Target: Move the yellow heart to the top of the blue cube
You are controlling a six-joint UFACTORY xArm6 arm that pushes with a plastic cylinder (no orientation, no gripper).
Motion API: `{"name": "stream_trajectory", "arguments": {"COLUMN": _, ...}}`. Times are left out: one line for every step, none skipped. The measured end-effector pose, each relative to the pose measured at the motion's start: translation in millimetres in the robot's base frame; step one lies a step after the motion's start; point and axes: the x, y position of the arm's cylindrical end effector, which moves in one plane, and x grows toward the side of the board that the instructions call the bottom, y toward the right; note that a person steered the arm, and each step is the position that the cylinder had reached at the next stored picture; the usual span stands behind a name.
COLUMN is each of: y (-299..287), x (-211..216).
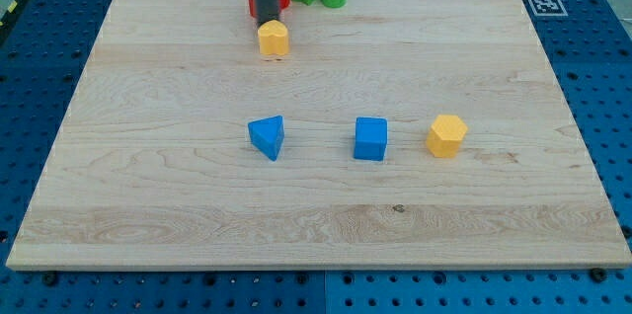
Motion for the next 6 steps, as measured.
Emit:
{"name": "stream_trajectory", "arguments": {"y": -25.7, "x": 7.5}}
{"name": "stream_trajectory", "arguments": {"y": -18.8, "x": 20.2}}
{"name": "stream_trajectory", "arguments": {"y": 11.5, "x": 28.7}}
{"name": "stream_trajectory", "arguments": {"y": 48.0, "x": 28.7}}
{"name": "stream_trajectory", "arguments": {"y": 85.4, "x": 29.5}}
{"name": "stream_trajectory", "arguments": {"y": 107.9, "x": 48.4}}
